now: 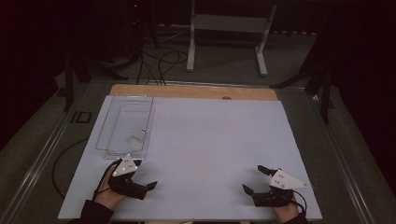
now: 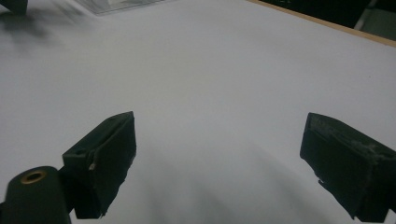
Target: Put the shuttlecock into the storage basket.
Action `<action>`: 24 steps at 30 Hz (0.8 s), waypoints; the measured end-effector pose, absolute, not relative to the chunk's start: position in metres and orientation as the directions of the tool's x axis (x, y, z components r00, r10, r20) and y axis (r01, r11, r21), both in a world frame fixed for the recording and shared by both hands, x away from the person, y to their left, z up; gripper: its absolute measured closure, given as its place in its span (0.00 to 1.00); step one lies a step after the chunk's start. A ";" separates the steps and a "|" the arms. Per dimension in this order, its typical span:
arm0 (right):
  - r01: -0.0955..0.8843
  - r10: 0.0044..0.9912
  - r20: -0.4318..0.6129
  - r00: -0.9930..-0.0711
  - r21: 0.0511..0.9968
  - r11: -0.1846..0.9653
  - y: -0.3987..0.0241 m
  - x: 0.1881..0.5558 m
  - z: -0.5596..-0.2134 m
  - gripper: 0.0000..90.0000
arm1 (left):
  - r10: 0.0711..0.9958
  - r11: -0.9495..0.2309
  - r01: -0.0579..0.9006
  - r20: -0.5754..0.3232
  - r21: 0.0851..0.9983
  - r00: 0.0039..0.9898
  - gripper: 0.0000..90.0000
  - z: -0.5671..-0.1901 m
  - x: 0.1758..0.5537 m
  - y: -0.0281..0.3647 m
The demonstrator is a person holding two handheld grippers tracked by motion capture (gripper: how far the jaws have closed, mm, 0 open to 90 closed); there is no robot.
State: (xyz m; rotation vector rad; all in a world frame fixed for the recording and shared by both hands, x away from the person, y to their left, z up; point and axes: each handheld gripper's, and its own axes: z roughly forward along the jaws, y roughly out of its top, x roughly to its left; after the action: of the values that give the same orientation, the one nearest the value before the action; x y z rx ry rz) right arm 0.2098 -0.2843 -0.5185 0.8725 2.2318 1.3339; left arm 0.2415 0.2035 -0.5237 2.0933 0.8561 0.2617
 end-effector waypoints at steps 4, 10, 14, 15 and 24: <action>0.308 0.686 -0.019 -0.727 0.885 0.350 -0.285 0.210 -0.518 0.11 | 0.673 -0.405 0.493 -0.114 0.770 0.731 0.00 -0.527 0.240 0.204; 0.307 0.685 -0.021 -0.728 0.884 0.354 -0.285 0.210 -0.519 0.11 | 0.676 -0.402 0.485 -0.105 0.776 0.729 0.00 -0.529 0.239 0.200; 0.310 0.685 -0.018 -0.728 0.883 0.353 -0.284 0.210 -0.519 0.11 | 0.680 -0.404 0.476 -0.091 0.781 0.727 0.00 -0.530 0.238 0.195; 0.310 0.685 -0.018 -0.728 0.883 0.353 -0.284 0.210 -0.519 0.11 | 0.681 -0.398 0.477 -0.096 0.784 0.726 0.00 -0.529 0.238 0.195; 0.313 0.684 -0.016 -0.729 0.881 0.354 -0.284 0.211 -0.520 0.11 | 0.693 -0.389 0.480 -0.093 0.786 0.715 0.00 -0.532 0.237 0.192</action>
State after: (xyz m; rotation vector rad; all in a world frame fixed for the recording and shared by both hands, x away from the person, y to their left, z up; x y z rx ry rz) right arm 0.2107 -0.2838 -0.5202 0.8736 2.2401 1.3310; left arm 0.2371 0.1923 -0.5323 2.0622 0.8910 0.3157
